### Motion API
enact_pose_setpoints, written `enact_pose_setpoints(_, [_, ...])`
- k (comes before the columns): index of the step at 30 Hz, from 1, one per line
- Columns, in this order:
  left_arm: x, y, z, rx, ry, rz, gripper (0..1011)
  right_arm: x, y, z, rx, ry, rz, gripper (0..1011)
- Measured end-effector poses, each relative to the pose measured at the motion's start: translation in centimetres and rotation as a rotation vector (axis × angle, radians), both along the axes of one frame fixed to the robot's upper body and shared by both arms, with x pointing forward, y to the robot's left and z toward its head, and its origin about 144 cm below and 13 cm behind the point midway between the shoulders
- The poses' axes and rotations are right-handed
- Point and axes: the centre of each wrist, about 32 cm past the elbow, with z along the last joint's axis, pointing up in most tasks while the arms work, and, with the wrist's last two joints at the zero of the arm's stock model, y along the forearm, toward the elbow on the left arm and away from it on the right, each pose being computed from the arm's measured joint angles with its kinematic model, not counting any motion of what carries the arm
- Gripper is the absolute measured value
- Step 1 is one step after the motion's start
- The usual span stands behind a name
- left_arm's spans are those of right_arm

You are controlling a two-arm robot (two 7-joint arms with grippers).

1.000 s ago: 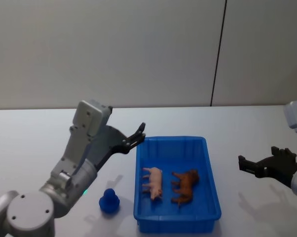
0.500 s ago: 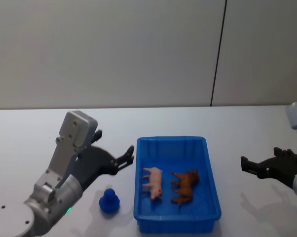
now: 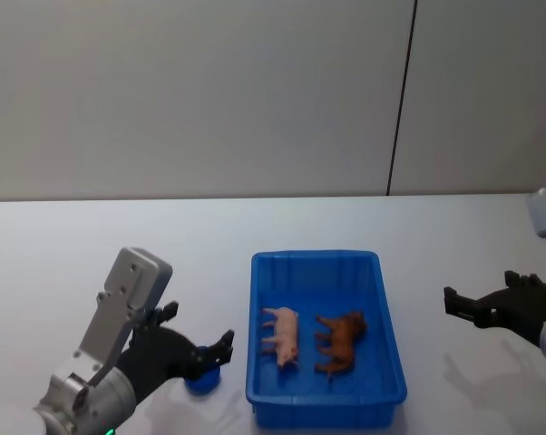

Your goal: Pick up the two dolls from the table and place them into the box.

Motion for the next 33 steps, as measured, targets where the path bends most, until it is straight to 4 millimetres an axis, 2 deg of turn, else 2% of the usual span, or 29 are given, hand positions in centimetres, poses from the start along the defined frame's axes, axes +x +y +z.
enact_pose_setpoints(10, [0.0,0.6,-1.3,0.014,0.048,0.008,1001,0.0,0.0,0.0,0.000,0.000,-0.001,1001])
enact_pose_setpoints(33, [1.6,1.4,-4.0,0.019,0.079,-0.015,1001,0.0,0.0,0.0,-0.001,0.000,-0.001,1001])
